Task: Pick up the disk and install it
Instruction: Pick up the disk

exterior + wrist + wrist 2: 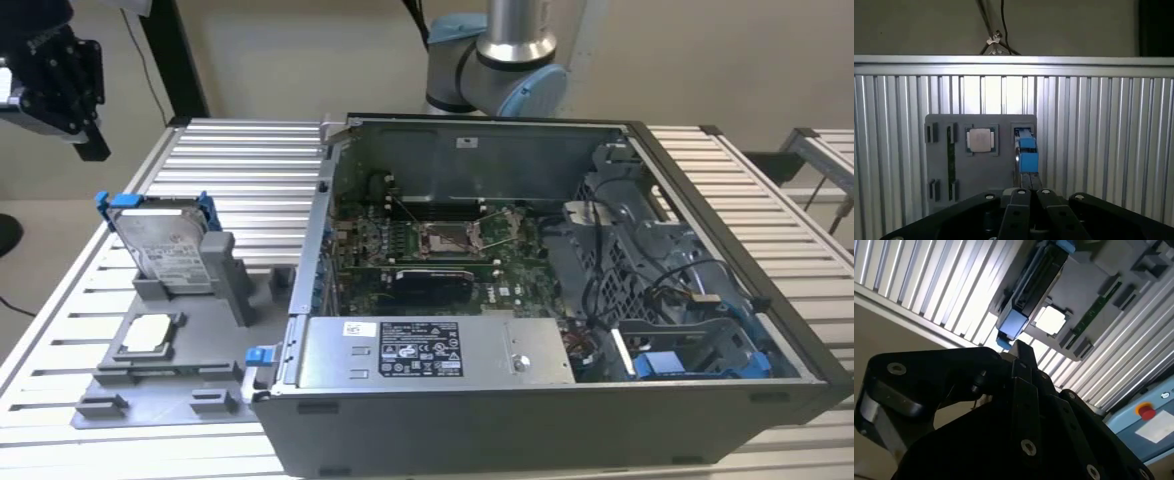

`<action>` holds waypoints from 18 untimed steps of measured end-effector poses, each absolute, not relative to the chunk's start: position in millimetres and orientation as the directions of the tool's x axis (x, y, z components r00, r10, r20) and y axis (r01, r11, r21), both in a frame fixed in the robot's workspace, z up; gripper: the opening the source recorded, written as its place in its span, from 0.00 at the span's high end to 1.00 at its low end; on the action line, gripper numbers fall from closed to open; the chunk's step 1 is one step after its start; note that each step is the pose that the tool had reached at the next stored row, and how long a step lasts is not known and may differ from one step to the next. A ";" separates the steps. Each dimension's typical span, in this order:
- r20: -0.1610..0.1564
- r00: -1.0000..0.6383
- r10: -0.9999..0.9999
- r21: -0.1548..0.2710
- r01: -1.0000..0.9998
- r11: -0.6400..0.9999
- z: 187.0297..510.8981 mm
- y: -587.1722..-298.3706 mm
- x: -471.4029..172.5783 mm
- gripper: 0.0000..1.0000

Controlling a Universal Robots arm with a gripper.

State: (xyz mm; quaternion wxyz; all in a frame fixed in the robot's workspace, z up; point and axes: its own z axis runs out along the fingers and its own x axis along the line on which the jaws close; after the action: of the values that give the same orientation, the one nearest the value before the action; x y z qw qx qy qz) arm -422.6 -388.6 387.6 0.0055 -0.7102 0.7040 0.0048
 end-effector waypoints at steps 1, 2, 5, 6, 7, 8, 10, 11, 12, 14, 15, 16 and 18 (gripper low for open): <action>-0.015 0.014 -1.000 -0.001 -1.000 -0.014 387.5 -388.7 -421.9 1.00; -0.015 0.017 -1.000 -0.001 -1.000 -0.017 387.5 -389.0 -420.9 1.00; -0.015 0.019 -1.000 -0.001 -1.000 -0.019 387.5 -389.4 -420.0 1.00; -0.015 0.019 -1.000 -0.001 -1.000 -0.019 387.5 -389.4 -420.0 1.00; -0.015 0.019 -1.000 -0.001 -1.000 -0.019 387.5 -389.5 -420.0 1.00; -0.015 0.019 -1.000 -0.001 -1.000 -0.019 387.5 -389.5 -419.9 1.00; -0.015 0.019 -1.000 -0.001 -1.000 -0.019 387.5 -389.6 -419.9 1.00; -0.015 0.019 -1.000 -0.001 -1.000 -0.019 387.5 -389.6 -419.9 1.00; -0.015 0.019 -1.000 -0.001 -1.000 -0.019 387.5 -389.6 -419.9 0.00; -0.015 0.019 -1.000 -0.001 -1.000 -0.019 387.5 -389.7 -419.9 0.00; -0.015 0.019 -1.000 -0.001 -1.000 -0.019 387.5 -389.7 -419.9 0.00; -0.015 0.019 -1.000 -0.001 -1.000 -0.019 387.5 -389.8 -419.9 0.00; -0.015 0.019 -1.000 -0.001 -1.000 -0.019 387.5 -389.8 -419.9 0.00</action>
State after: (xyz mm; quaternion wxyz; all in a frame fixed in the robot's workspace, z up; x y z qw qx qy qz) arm -419.9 -389.8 387.5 0.0055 -0.7137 0.7004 0.0048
